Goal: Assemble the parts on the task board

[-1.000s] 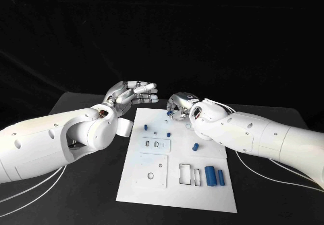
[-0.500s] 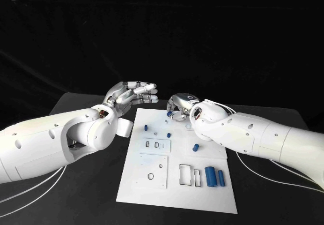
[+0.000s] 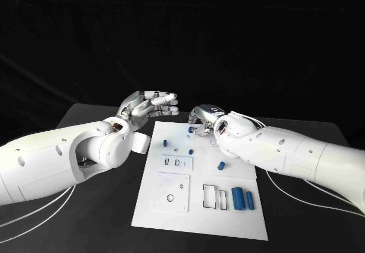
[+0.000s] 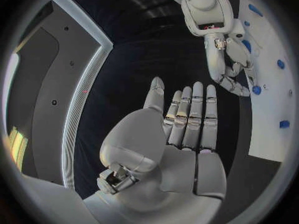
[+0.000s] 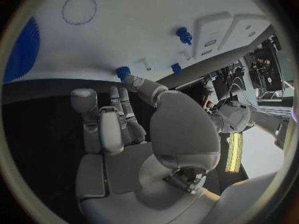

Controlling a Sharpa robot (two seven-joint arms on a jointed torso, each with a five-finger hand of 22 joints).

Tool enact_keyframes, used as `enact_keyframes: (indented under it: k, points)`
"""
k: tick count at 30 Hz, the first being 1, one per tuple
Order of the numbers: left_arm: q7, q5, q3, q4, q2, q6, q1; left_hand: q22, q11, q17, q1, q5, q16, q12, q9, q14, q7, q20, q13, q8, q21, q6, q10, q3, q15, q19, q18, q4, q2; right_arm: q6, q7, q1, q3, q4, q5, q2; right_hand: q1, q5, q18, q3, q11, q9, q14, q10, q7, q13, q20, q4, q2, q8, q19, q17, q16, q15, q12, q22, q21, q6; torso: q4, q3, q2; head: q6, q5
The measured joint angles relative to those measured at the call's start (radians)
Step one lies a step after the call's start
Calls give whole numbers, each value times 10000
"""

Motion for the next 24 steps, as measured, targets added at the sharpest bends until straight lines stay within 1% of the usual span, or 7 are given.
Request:
enact_keyframes:
  k: [8, 12, 16, 17, 19, 22, 24]
  points:
    - [-2, 0, 0, -28, -12, 0, 3, 0, 0, -1, 0, -4, 0, 0, 0, 0, 0, 0, 0, 0, 0, 0, 0, 0, 0, 0, 0, 0, 0, -43, 11, -4, 0, 184, 4, -162, 0, 0, 0, 0, 0, -1, 0, 0, 0, 1, 0, 0, 0, 0, 0, -16, 0, 0, 0, 2, 0, 0, -18, 0, -11, -5, 5]
    - [-2, 0, 0, -84, -25, 0, 5, 1, 0, -1, 0, -4, 0, 0, 0, 0, 0, 0, 0, 0, 0, 0, 0, 0, 0, 0, 0, 0, 0, -139, 6, 20, 45, 554, 84, -584, -81, 0, 1, -121, -6, -34, 0, 124, -1, 34, 0, 61, -80, -58, 0, -7, 0, 0, 91, 59, 0, 0, -41, 6, -24, 9, -30]
    - [-2, 12, -1, -151, -58, 0, 5, 1, 0, 11, -29, -4, 0, 0, -1, 0, 0, 0, 0, 0, 0, 0, 0, 0, 0, 0, -1, 0, 29, -243, -52, 201, 164, 1377, 368, -1509, -241, 84, 1, -357, -103, -75, 0, 761, -50, 157, -23, 178, -239, -175, 107, 191, 89, -1, 292, 258, 90, -134, -98, 24, -63, 13, -57]
    - [-2, 23, -1, -161, -67, 0, 5, 1, 0, 11, -40, -4, 0, 0, -1, 0, 0, 0, 0, 0, 0, 0, 0, 0, 0, 0, -1, 0, 40, -251, -75, 254, 184, 1582, 462, -1739, -349, 84, 0, -488, -142, -75, 0, 985, -101, 201, -57, 230, -347, -198, 169, 256, 119, -1, 377, 318, 102, -187, -112, 30, -76, 13, -64]
    - [-2, 57, -1, -190, -84, 2, 5, 1, 0, 11, -40, -4, 0, 0, -1, 0, 0, 0, 0, 0, 0, 0, 0, 0, 0, 0, -1, 0, 40, -251, -134, 365, 216, 2007, 682, -2203, -497, 84, 1, -710, -206, -102, 19, 1356, -106, 295, -94, 357, -495, -314, 207, 339, 189, -19, 510, 397, 146, -368, -154, 45, -104, 14, -85]
    - [-2, 109, -2, -247, -121, 10, 5, -8, 0, 11, -40, -4, 0, 0, -2, 0, 0, 0, 0, 0, 0, 0, 1, 0, 0, 0, -1, 0, 40, -187, -245, 525, 248, 2716, 1130, -2955, -673, 105, 0, -1173, -394, -91, 13, 2124, -202, 576, -200, 576, -671, -367, 312, 416, 246, -214, 847, 477, 156, -524, -227, 74, -145, -1, -105]
    - [-2, 144, -3, -276, -159, 15, 4, -8, 0, 11, -40, -24, 0, 0, 11, 0, 0, 0, 0, 0, 0, 0, 1, 0, 0, 0, -1, 0, 40, -94, -315, 594, 261, 3010, 1441, -3337, -629, 481, 0, -1423, -547, -58, 19, 2620, -291, 865, -273, 628, -713, -367, 385, 460, 253, -356, 1182, 514, 156, -606, -272, 92, -171, -6, -132]
